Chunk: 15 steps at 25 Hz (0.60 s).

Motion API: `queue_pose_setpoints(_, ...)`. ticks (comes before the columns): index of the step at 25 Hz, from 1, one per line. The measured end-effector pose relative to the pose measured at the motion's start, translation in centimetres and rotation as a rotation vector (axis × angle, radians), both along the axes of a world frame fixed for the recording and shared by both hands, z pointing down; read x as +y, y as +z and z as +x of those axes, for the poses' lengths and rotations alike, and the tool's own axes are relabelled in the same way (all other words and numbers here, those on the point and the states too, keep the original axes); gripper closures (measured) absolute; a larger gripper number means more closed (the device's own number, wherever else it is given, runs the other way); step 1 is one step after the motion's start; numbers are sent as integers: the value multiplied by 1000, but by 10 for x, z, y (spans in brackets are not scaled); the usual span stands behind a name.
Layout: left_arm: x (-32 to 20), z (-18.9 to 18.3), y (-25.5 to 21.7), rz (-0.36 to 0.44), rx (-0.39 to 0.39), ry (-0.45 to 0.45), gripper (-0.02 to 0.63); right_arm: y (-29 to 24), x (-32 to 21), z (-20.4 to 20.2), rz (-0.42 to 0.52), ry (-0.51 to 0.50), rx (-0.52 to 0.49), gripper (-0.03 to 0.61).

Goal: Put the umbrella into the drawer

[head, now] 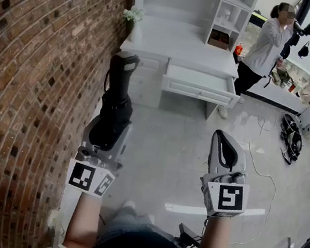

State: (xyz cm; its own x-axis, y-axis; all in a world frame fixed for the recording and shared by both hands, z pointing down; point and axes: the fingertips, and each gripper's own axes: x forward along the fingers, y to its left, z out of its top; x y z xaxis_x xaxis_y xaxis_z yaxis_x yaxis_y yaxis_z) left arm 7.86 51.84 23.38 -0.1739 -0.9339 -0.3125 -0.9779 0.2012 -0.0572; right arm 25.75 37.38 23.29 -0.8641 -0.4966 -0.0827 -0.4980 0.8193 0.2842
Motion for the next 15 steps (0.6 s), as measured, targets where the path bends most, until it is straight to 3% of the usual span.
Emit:
queue_pose_setpoints(9, -6, 29, 8, 1, -2, -2, 379, 21, -10, 33, -42, 14, -1, 575)
queue_pose_setpoints(15, -19, 12, 14, 14, 8, -7, 379, 27, -24, 29, -65, 14, -25, 575)
